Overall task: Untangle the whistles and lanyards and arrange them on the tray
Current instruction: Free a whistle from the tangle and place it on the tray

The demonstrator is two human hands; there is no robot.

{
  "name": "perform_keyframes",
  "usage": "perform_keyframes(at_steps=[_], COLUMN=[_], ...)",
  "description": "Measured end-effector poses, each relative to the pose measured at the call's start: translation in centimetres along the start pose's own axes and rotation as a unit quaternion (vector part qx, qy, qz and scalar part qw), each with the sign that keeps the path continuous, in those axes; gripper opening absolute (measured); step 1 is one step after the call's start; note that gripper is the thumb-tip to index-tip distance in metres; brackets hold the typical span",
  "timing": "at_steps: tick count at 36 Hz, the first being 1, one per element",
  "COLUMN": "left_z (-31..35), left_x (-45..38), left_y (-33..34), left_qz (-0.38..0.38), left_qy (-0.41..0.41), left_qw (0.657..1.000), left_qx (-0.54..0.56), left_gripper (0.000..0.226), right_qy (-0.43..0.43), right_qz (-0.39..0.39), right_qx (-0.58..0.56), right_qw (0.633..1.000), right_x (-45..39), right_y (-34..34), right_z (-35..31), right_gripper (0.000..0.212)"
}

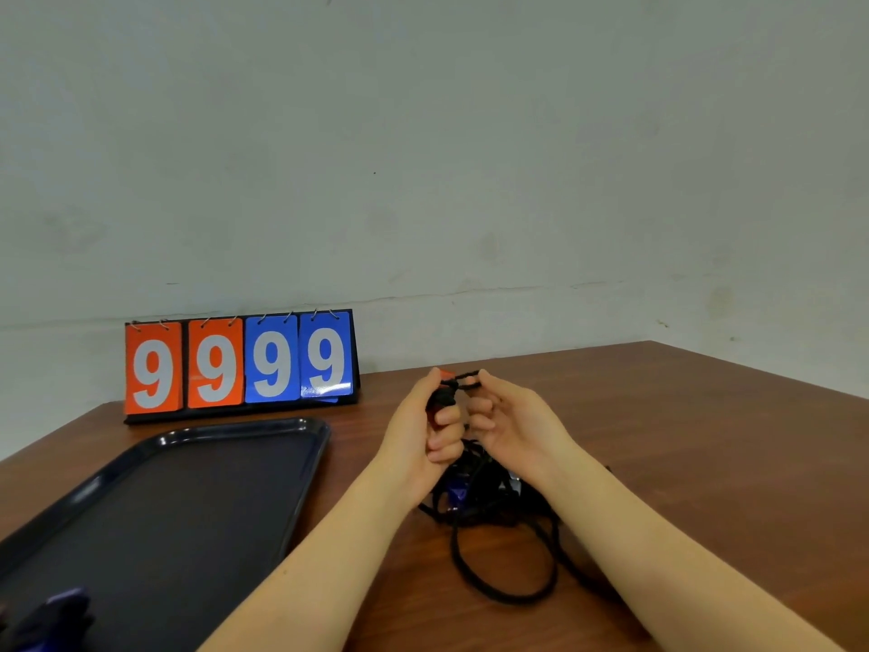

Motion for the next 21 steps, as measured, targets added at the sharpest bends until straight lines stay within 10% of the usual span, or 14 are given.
perform_keyframes(at_steps=[11,21], left_z=[0.6,1.0], left_x=[0.2,0.7], left_y=[-0.6,-0.2], left_qz=[0.034,-0.005], left_qy=[-0.007,0.000], left_qw=[0.988,0.998], left_qx=[0.151,0.065], left_gripper=[0.019,0.023], right_qy=[-0.043,-0.165], right_qz=[-0.059,0.088], right_qx=[0.161,0.417], right_qw=[0.984,0.890], right_x=[-0.3,0.7], right_y=[1.8,0.5], right_z=[0.1,-2.7], right_gripper=[0.013,0.011])
Point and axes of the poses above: each hand's wrist, its own x-axis away from the middle knuckle, its own y-axis out of the palm, z = x × y, the point moved 9 cm from there along -x, towards the middle knuckle, and after that the axes turned 13 degrees about x, right-handed, at the moved point
